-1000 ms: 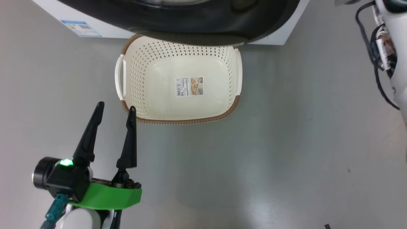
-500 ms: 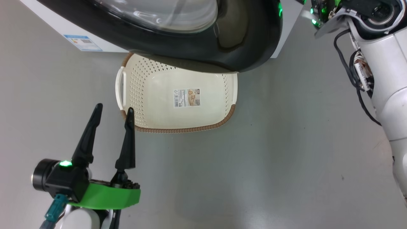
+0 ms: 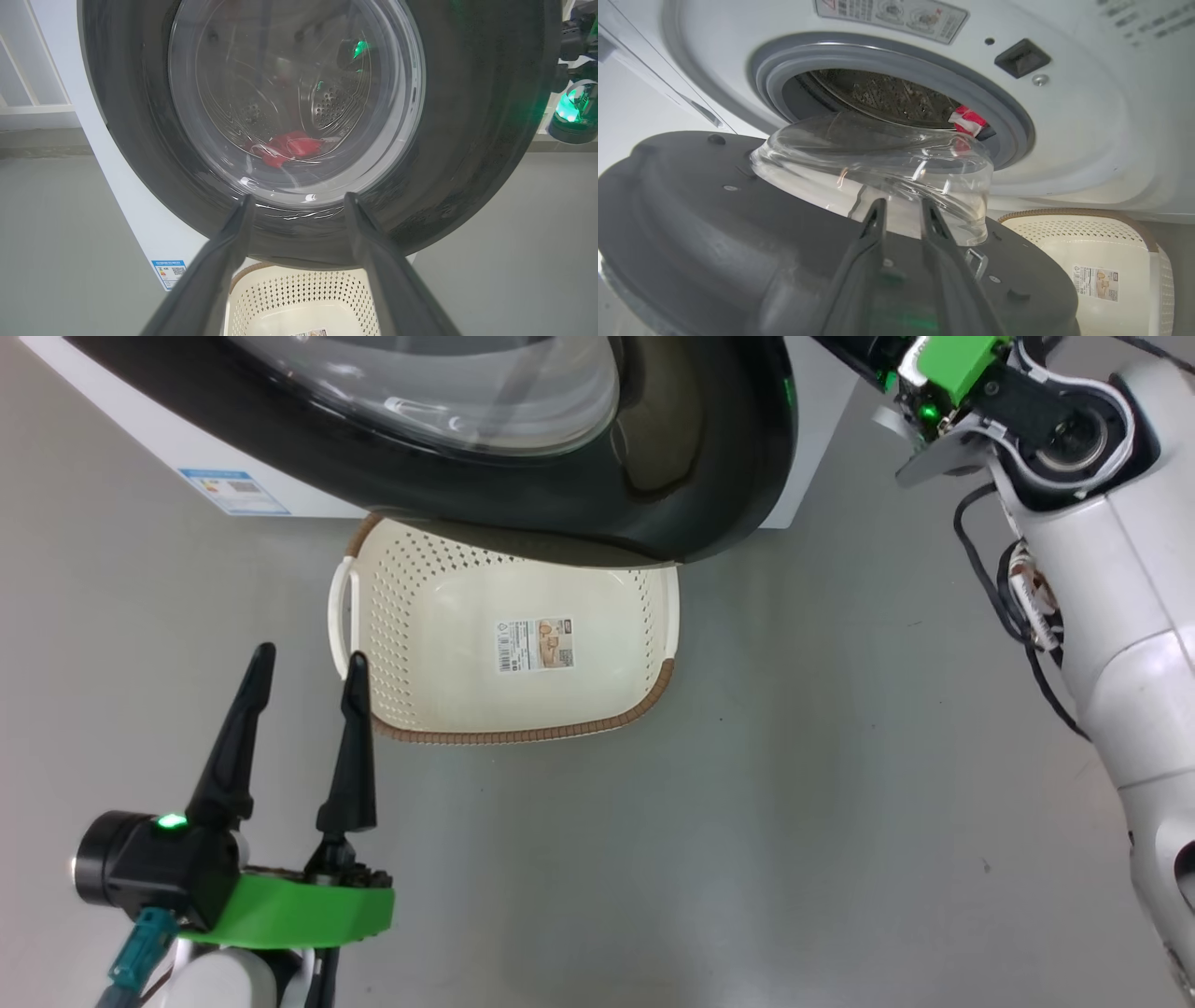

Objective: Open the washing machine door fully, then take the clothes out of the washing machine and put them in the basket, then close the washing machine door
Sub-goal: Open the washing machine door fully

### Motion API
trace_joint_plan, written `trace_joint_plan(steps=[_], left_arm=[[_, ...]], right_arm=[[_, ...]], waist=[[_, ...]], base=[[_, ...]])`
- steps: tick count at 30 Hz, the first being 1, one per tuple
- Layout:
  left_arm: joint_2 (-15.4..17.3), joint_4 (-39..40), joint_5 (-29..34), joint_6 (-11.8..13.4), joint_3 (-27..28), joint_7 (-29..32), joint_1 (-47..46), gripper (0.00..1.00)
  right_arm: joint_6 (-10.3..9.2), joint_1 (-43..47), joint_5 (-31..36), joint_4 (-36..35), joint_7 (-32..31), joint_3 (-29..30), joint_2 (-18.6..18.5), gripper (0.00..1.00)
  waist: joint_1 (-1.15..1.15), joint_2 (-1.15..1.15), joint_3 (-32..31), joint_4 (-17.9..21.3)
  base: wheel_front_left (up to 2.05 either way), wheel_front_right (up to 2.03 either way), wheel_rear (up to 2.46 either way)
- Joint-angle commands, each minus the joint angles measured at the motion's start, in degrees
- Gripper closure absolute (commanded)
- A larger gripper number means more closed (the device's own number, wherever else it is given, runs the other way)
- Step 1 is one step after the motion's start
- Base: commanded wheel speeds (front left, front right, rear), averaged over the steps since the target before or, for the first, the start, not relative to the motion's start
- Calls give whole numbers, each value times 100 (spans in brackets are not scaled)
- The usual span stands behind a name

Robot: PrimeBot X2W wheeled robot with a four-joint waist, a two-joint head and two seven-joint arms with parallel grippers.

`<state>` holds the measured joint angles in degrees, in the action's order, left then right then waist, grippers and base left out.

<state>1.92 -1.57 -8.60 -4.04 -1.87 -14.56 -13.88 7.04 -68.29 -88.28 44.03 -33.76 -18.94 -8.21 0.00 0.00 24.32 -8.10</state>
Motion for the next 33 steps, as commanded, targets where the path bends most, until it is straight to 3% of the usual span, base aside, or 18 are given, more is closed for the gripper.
trace_joint_plan(steps=[1,8,12,18,21,27,33], left_arm=[[96,145,-53,13,255,-44,110,0],[96,100,-137,9,416,-44,161,0],[96,54,-183,7,479,-44,180,0],[96,42,-130,6,592,-44,198,0],[96,47,-105,3,619,-44,178,0],[96,74,-102,6,609,-44,130,0],[96,103,-129,47,484,-44,151,0]], right_arm=[[45,192,186,-210,439,48,125,0],[45,710,789,-639,1981,-74,32,0],[45,1131,1427,-973,3161,-486,-197,0],[45,1520,2188,-882,4694,-1043,-449,0],[45,1587,2935,-874,4863,-1266,-608,0],[45,2305,5017,-1620,4873,-214,-420,0],[45,3377,6455,-2375,4874,661,71,0]], waist=[[0,0,-32,48],[0,0,-135,175],[0,0,-182,268],[0,0,-194,443],[0,0,-184,499],[0,0,-185,534],[0,0,-277,499]], base=[[0,0,0],[0,0,0],[0,0,0],[0,0,0],[0,0,0],[0,0,0],[0,0,0]])
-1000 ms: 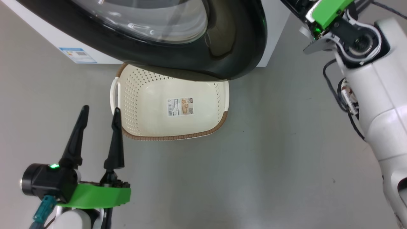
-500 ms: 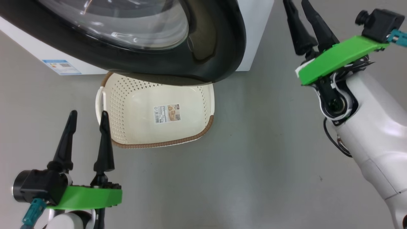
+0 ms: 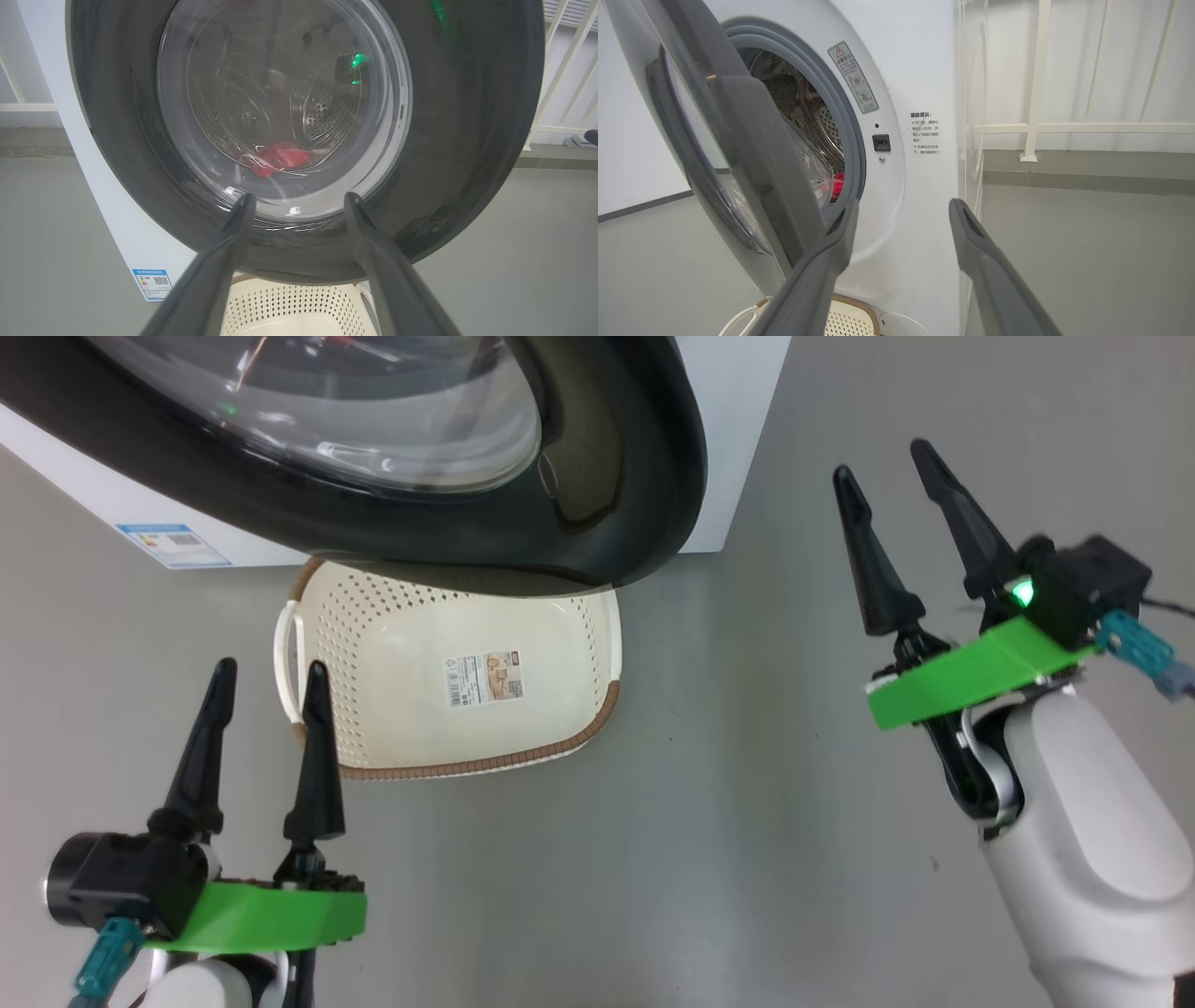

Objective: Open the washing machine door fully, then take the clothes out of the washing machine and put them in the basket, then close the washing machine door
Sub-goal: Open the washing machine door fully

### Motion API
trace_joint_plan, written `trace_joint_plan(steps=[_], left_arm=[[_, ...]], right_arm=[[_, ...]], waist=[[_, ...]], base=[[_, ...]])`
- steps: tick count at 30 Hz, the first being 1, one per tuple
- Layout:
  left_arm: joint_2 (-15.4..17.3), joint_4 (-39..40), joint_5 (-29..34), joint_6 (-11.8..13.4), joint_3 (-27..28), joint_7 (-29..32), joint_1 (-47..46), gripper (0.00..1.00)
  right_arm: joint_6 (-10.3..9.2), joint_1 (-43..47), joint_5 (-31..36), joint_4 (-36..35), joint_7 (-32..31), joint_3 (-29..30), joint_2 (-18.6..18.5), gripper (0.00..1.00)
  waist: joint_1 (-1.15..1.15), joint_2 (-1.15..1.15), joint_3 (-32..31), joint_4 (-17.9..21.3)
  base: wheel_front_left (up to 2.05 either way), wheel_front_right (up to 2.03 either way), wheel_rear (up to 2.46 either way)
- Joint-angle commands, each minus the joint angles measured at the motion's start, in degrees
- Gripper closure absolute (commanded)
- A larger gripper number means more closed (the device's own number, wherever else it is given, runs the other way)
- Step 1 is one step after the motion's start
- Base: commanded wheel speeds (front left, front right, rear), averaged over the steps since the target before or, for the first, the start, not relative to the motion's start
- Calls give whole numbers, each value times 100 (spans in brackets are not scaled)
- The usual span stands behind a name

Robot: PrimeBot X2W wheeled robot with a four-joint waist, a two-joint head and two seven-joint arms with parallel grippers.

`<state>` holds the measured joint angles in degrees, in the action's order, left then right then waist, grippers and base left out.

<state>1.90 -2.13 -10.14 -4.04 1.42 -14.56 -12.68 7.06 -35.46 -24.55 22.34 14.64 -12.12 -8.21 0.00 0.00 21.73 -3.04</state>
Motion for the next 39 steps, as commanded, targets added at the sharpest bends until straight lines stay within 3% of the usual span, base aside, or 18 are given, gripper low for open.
trace_joint_plan(steps=[1,3,7,17,39], left_arm=[[98,169,25,52,143,-44,42,0],[98,198,25,59,107,-44,49,0],[98,212,53,37,61,-44,19,0],[98,259,75,18,67,-44,34,0],[98,265,102,-56,103,-44,113,0]], right_arm=[[43,242,227,-342,35,102,144,0],[43,631,415,-712,35,515,346,0],[43,1042,730,-1113,35,786,459,0],[43,1778,1301,-1673,35,950,526,0],[43,2034,976,-1726,36,987,533,0]], waist=[[0,0,-26,-5],[0,0,-21,-8],[0,0,-23,-34],[0,0,-58,-57],[0,0,-122,-35]], base=[[0,0,0],[0,0,0],[0,0,0],[0,0,0],[0,0,0]])
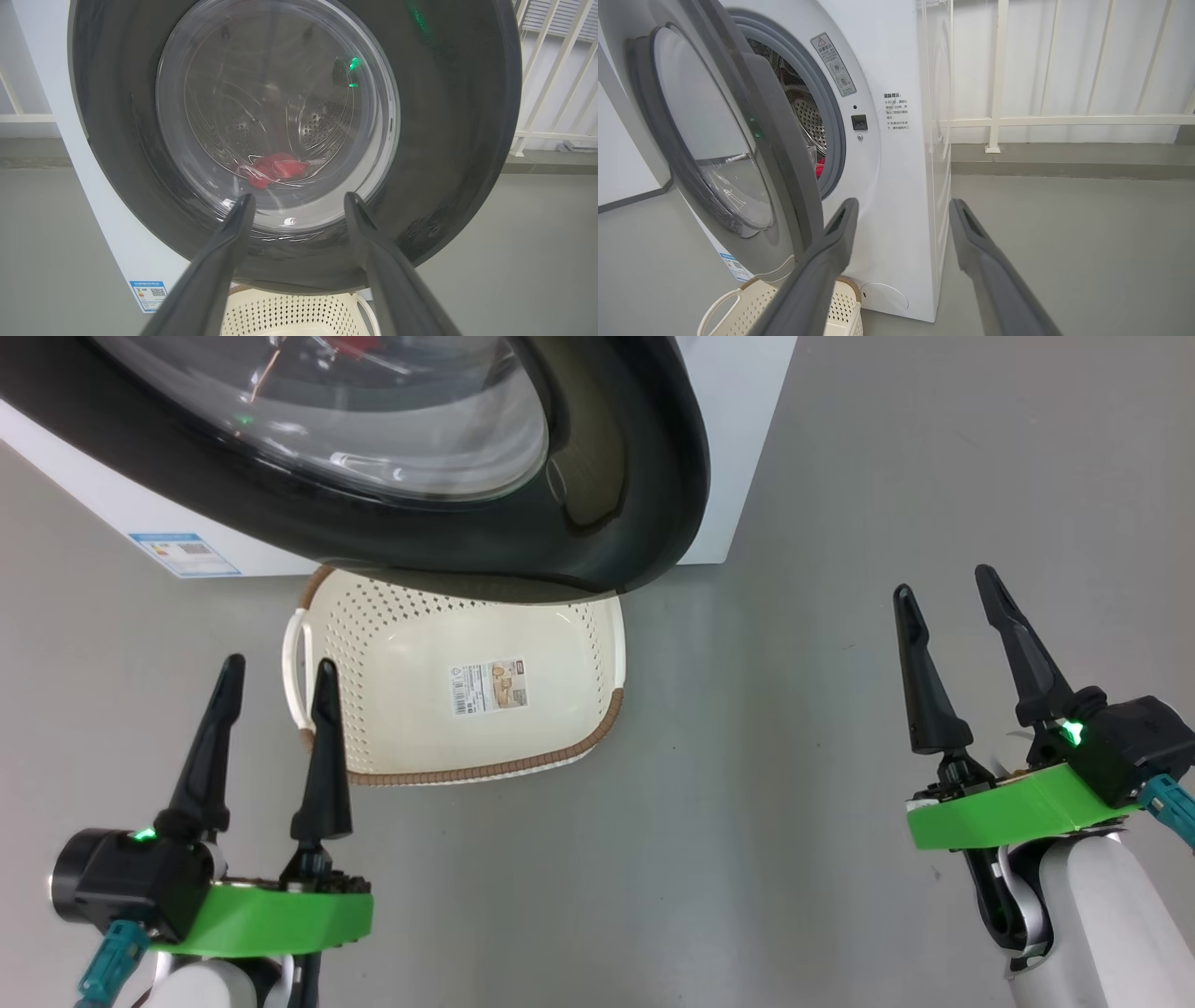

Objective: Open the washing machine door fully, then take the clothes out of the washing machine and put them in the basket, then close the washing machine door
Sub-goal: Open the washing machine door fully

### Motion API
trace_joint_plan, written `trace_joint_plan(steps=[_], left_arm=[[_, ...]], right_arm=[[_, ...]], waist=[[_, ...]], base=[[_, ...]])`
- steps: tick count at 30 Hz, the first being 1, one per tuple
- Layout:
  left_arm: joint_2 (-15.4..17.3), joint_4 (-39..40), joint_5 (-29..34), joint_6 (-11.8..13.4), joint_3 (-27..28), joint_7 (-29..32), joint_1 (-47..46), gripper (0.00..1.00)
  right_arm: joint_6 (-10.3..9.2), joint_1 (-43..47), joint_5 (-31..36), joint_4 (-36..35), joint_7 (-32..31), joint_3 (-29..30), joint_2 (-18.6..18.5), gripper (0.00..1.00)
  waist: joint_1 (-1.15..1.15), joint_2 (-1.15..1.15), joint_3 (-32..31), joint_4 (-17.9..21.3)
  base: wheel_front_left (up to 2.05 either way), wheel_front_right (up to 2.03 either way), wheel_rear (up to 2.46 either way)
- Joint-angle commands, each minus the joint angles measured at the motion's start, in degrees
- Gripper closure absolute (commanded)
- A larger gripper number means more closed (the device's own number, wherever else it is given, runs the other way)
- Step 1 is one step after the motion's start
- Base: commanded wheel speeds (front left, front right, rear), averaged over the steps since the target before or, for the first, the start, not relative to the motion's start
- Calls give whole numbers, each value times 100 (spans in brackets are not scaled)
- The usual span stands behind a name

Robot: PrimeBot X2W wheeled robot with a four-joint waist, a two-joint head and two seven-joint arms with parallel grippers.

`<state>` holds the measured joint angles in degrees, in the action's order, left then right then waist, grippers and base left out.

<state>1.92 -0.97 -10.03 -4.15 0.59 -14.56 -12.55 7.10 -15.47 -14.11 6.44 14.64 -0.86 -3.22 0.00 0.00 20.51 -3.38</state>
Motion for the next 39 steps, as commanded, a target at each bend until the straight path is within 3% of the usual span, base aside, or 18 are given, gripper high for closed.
trace_joint_plan(steps=[1,16,17,18,19,20,24,30,36,39], left_arm=[[96,148,96,-51,186,-44,100,0],[96,66,160,-89,195,-44,142,0],[96,58,162,-90,189,-44,143,0],[96,49,163,-91,183,-44,143,0],[96,39,163,-92,176,-44,142,0],[96,29,161,-93,169,-44,141,0],[96,7,155,-90,154,-44,134,0],[96,15,163,-83,128,-44,116,0],[96,27,164,-81,94,-44,122,0],[96,17,143,-68,89,-44,132,0]], right_arm=[[39,33,-71,-136,36,-136,34,0],[39,60,50,-30,36,-194,34,0],[39,49,23,3,36,-219,34,21],[39,29,-12,39,36,-228,34,62],[39,2,-42,84,36,-249,34,90],[39,-35,-85,134,36,-279,34,100],[39,-207,-378,316,36,-302,34,100],[39,-921,-2331,1195,36,-444,34,100],[39,-1973,-5106,2187,19,-1324,35,100],[39,-2509,-6378,2442,-330,-1637,35,100]], waist=[[0,0,-4,1],[0,0,-66,10],[0,0,-70,8],[0,0,-72,4],[0,0,-77,0],[0,0,-83,-5],[0,0,-97,-19],[0,0,-110,-45],[0,0,-99,-115],[0,0,-78,-149]], base=[[0,0,0],[0,0,0],[0,0,0],[0,0,0],[0,0,0],[0,0,0],[0,0,0],[0,0,0],[0,0,0],[0,0,0]])
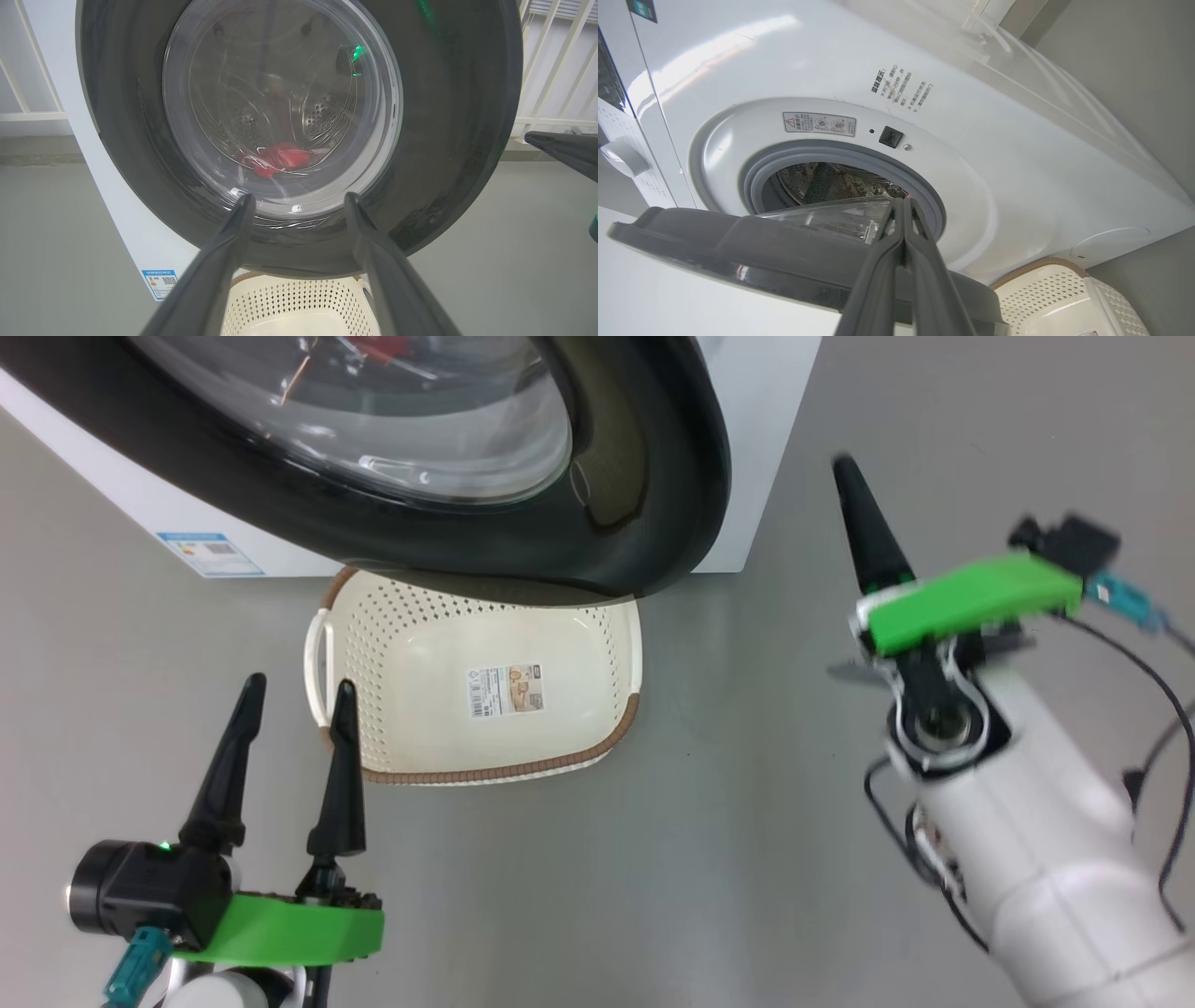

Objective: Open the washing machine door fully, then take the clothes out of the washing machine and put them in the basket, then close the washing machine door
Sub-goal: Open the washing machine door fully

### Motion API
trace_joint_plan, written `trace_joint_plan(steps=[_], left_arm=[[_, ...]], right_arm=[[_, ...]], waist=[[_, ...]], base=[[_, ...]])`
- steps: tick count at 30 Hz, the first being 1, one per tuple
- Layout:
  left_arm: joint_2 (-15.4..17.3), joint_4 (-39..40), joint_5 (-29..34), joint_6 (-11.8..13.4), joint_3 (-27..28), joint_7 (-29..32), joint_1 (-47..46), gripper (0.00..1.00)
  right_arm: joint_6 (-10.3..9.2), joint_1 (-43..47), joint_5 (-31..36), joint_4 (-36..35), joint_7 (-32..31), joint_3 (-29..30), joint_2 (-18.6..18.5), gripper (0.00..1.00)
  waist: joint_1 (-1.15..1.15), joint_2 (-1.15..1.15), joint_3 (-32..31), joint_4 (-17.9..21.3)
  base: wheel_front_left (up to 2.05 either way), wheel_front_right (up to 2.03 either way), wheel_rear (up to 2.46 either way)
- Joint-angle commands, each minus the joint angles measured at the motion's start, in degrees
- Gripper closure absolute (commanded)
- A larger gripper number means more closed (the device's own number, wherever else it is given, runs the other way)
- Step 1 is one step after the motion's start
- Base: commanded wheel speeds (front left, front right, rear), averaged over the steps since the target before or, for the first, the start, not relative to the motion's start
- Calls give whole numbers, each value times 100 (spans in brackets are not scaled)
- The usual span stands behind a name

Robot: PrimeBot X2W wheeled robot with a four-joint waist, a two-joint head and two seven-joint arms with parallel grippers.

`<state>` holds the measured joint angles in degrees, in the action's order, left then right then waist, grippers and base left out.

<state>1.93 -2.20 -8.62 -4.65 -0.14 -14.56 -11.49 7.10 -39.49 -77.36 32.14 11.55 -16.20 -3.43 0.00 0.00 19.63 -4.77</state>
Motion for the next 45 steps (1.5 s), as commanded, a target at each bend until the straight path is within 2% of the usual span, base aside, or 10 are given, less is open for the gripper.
trace_joint_plan(steps=[1,5,11,17,20,28,33,45], left_arm=[[95,136,-6,-14,159,-44,25,0],[95,136,-35,1,138,-44,12,0],[95,107,-65,28,95,-44,1,0],[95,26,-116,45,30,-44,-22,0],[95,-4,-116,48,17,-44,-32,0],[95,-93,-136,75,-39,-44,-45,0],[95,-150,-148,106,-36,-44,-18,0],[95,-190,-181,193,47,-44,289,0]], right_arm=[[39,-273,-378,-64,-195,-149,55,100],[39,-852,-1365,187,-1015,-171,55,100],[39,-1627,-2358,758,-2399,-28,55,100],[39,-2316,-2649,1451,-3850,-96,-5,100],[39,-2499,-2561,1568,-4233,-201,-29,100],[39,-2496,-2227,1529,-4521,-398,-37,100],[39,-2192,-2155,1317,-4751,-517,2,100],[39,-1343,-2304,1069,-5041,-830,52,100]], waist=[[0,0,19,-24],[0,0,63,-78],[0,0,107,-157],[0,0,112,-253],[0,0,127,-268],[0,0,66,-316],[0,0,-73,-354],[0,0,-698,-617]], base=[[0,0,0],[0,0,0],[0,0,0],[0,0,0],[0,0,0],[0,0,0],[0,0,0],[0,0,0]])
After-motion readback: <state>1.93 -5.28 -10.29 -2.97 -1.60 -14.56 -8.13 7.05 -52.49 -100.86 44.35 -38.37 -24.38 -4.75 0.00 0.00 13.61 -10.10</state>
